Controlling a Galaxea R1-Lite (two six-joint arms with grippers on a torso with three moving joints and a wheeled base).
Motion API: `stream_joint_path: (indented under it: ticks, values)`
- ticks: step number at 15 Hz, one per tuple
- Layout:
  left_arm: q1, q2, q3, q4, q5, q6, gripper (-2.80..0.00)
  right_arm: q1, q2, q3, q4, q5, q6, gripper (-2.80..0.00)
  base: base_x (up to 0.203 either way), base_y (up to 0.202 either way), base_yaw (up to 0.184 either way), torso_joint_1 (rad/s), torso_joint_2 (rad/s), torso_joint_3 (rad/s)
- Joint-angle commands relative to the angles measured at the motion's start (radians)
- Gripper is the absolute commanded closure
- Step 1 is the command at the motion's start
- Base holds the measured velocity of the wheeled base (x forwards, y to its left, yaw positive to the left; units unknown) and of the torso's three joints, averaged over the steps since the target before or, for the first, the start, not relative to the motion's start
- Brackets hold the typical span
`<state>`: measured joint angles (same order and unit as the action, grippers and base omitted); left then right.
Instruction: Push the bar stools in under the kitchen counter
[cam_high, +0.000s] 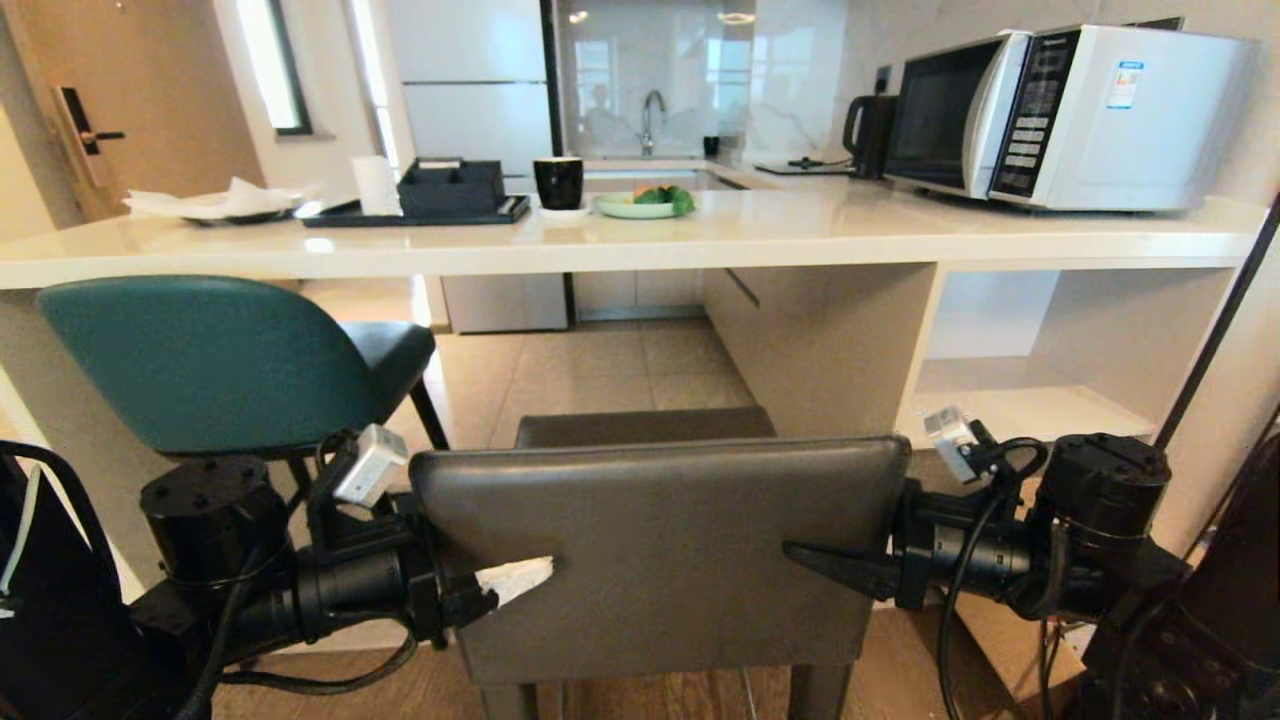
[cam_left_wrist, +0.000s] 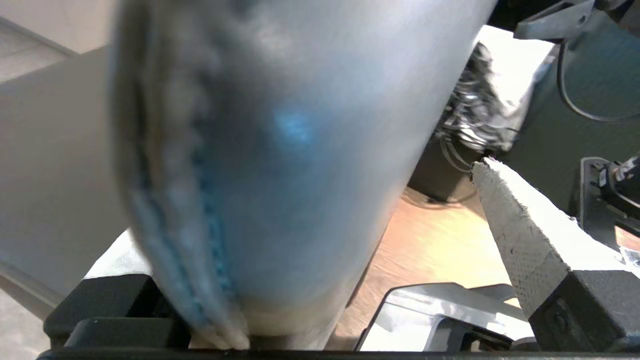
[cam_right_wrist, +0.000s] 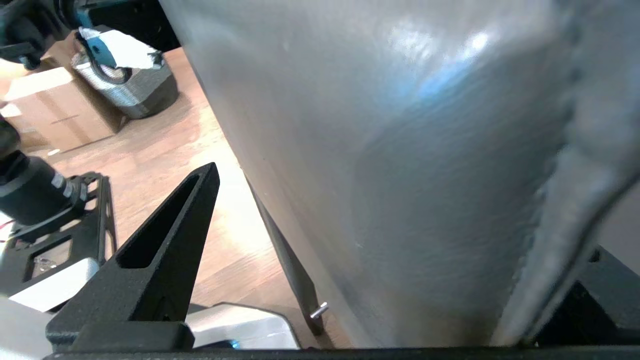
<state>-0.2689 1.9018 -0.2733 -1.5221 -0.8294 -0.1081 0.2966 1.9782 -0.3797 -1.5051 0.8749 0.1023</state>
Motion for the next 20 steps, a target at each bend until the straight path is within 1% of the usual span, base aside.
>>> stream_joint_path:
  ticks: [1, 4, 6, 9, 11, 13, 16, 19, 20]
  values:
    - [-0.009, -0.015, 0.019, -0.008, -0.004, 0.002, -2.8, 0.0, -0.029, 0.027, -0.009, 0.005, -0.001, -2.8, -0.193, 0.0, -0.002, 0.002, 0.0, -0.002]
    - [-0.009, -0.017, 0.02, -0.008, 0.001, 0.001, -2.8, -0.001, -0.038, 0.027, -0.009, -0.009, -0.001, -2.8, -0.195, 0.0, -0.002, 0.003, 0.0, 0.003]
    - [-0.01, -0.018, 0.022, -0.008, 0.029, 0.005, -2.8, -0.002, -0.039, 0.027, -0.009, -0.01, -0.001, -2.8, -0.146, 0.0, -0.003, 0.0, 0.0, 0.006]
    - [-0.005, -0.026, 0.054, -0.008, 0.034, 0.022, -2.8, -0.01, -0.046, 0.037, -0.009, -0.012, -0.001, -2.8, 0.0, 0.0, 0.0, 0.0, 0.0, 0.0]
    - [0.021, -0.04, 0.068, -0.008, 0.036, 0.022, -2.8, -0.018, -0.058, 0.056, -0.009, -0.023, -0.001, -2.8, 0.0, 0.0, 0.0, 0.0, 0.0, 0.0]
    - [0.059, -0.067, 0.116, -0.008, 0.032, 0.021, -2.8, -0.057, -0.08, 0.104, -0.008, -0.017, -0.004, -2.8, 0.0, 0.0, 0.0, 0.0, 0.0, 0.0]
    - [0.109, -0.117, 0.23, -0.008, 0.023, 0.021, -2.8, -0.137, -0.108, 0.164, -0.013, 0.0, -0.004, -2.8, 0.0, 0.0, 0.0, 0.0, 0.0, 0.0]
    - [0.124, -0.202, 0.269, -0.008, 0.026, 0.019, -2.8, -0.227, -0.159, 0.25, -0.014, 0.019, 0.0, -2.8, 0.0, 0.0, 0.0, 0.0, 0.0, 0.0]
    - [0.143, -0.241, 0.271, -0.008, 0.03, 0.015, -2.8, -0.27, -0.179, 0.284, -0.014, 0.023, 0.0, -2.8, 0.0, 0.0, 0.0, 0.0, 0.0, 0.0]
